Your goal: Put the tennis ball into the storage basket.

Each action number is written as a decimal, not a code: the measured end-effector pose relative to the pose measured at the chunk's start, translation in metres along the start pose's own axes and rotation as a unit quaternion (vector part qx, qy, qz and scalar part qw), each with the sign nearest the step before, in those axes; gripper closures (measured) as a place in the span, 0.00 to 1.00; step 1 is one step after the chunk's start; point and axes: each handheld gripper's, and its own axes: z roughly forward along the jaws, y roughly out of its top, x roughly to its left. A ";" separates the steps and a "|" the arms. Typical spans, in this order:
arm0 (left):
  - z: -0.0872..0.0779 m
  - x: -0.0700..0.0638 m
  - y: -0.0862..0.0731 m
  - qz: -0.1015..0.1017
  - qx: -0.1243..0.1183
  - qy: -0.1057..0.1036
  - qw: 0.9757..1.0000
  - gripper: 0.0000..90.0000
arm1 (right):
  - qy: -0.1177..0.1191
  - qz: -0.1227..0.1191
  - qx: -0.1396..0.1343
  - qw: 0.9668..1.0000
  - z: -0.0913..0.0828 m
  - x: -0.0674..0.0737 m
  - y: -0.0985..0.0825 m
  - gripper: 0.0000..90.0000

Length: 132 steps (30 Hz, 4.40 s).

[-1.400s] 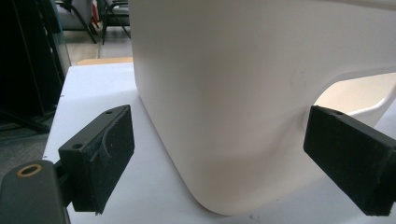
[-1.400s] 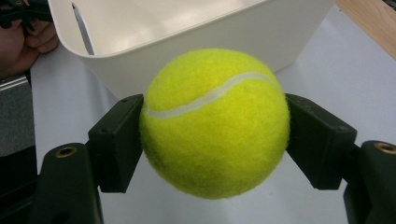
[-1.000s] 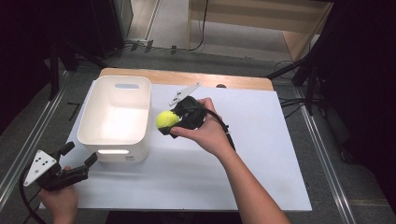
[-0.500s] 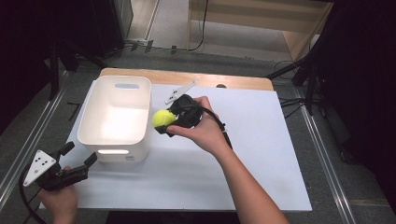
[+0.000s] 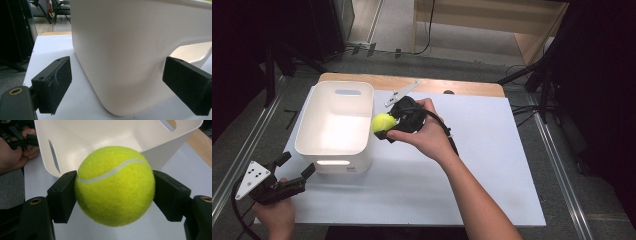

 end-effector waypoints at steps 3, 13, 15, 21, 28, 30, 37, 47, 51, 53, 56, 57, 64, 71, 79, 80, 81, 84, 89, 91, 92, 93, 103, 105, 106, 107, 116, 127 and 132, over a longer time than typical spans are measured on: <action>0.000 0.000 0.000 0.004 0.003 -0.001 1.000 0.10 | 0.000 -0.005 -0.002 1.000 0.001 0.001 0.003 0.27; 0.001 -0.001 0.000 0.007 0.007 0.000 1.000 0.10 | 0.002 -0.012 -0.001 1.000 0.002 0.004 0.012 0.27; 0.002 -0.002 0.000 0.006 0.007 0.000 1.000 0.10 | 0.004 -0.011 -0.001 1.000 0.003 0.005 0.013 0.27; 0.003 -0.004 0.000 0.019 0.018 0.001 1.000 0.09 | 0.008 -0.015 -0.002 1.000 0.009 0.007 0.019 0.27; 0.004 -0.003 0.000 0.013 0.017 0.001 1.000 0.10 | 0.014 -0.021 -0.003 1.000 0.017 0.011 0.027 0.27; 0.004 -0.003 0.000 0.014 0.017 -0.001 1.000 0.09 | 0.017 -0.021 -0.001 1.000 0.019 0.012 0.029 0.27; 0.004 -0.004 0.001 0.017 0.025 0.000 1.000 0.09 | 0.021 -0.025 -0.002 0.999 0.023 0.013 0.033 0.27; 0.005 -0.004 0.001 0.016 0.022 0.001 1.000 0.10 | 0.023 -0.030 0.002 0.999 0.030 0.017 0.038 0.27; 0.005 -0.004 0.001 0.015 0.021 0.000 1.000 0.10 | 0.024 -0.029 0.001 0.999 0.033 0.018 0.040 0.27; 0.005 -0.004 0.001 0.015 0.021 0.000 1.000 0.10 | 0.024 -0.033 0.001 0.999 0.034 0.019 0.041 0.27; 0.005 -0.004 0.001 0.015 0.021 0.000 1.000 0.09 | 0.026 -0.034 0.002 0.999 0.036 0.020 0.043 0.27; 0.005 -0.004 0.001 0.016 0.021 0.000 1.000 0.09 | 0.026 -0.033 0.001 0.999 0.038 0.021 0.043 0.27; 0.005 -0.004 0.001 0.014 0.021 -0.001 1.000 0.09 | 0.029 -0.036 0.005 0.999 0.044 0.022 0.045 0.27; 0.005 -0.004 0.001 0.011 0.018 -0.003 1.000 0.10 | 0.022 -0.046 0.021 0.998 0.052 0.025 0.045 0.27; 0.005 -0.003 0.001 0.011 0.019 -0.004 1.000 0.10 | 0.025 -0.060 0.029 0.997 0.059 0.026 0.044 0.27; 0.006 -0.003 0.001 0.010 0.018 -0.004 1.000 0.10 | 0.026 -0.064 0.029 0.997 0.061 0.026 0.044 0.26; 0.006 -0.004 0.001 0.011 0.019 -0.003 1.000 0.09 | 0.024 -0.061 0.033 0.997 0.061 0.027 0.044 0.26; 0.005 -0.003 0.001 0.012 0.020 -0.003 1.000 0.10 | 0.016 -0.070 0.034 0.997 0.063 0.029 0.043 0.23; 0.006 -0.003 0.001 0.012 0.019 -0.009 1.000 0.09 | 0.025 -0.055 0.012 0.998 0.054 0.030 0.045 0.12; 0.006 -0.004 0.001 0.013 0.020 -0.002 1.000 0.09 | 0.022 -0.059 0.008 0.998 0.052 0.031 0.044 0.11; 0.006 -0.004 0.001 0.014 0.021 -0.005 1.000 0.09 | 0.022 -0.059 0.007 0.998 0.052 0.031 0.043 0.10; 0.006 -0.004 0.001 0.013 0.020 -0.003 1.000 0.09 | 0.022 -0.058 0.007 0.998 0.050 0.031 0.042 0.10; 0.007 -0.004 0.001 0.016 0.022 -0.004 1.000 0.09 | 0.010 -0.043 -0.009 0.999 0.037 0.027 0.025 0.01; 0.007 -0.004 0.000 0.016 0.020 -0.004 1.000 0.09 | 0.004 -0.042 -0.015 0.999 0.033 0.025 0.020 0.01; 0.007 -0.004 0.001 0.018 0.024 -0.003 1.000 0.09 | 0.002 -0.040 -0.016 0.999 0.031 0.024 0.018 0.01; 0.007 -0.004 0.001 0.017 0.024 -0.003 1.000 0.09 | -0.001 -0.035 -0.019 0.999 0.029 0.023 0.016 0.01; 0.008 -0.006 0.001 0.024 0.031 -0.001 0.999 0.09 | -0.022 -0.013 -0.039 0.999 0.015 0.017 -0.007 0.00; 0.007 -0.005 0.001 0.023 0.033 0.000 0.999 0.09 | -0.048 0.006 -0.056 0.997 -0.005 0.008 -0.038 0.00; 0.008 -0.006 0.001 0.024 0.032 0.000 0.999 0.09 | -0.057 0.018 -0.064 0.996 -0.013 0.005 -0.054 0.00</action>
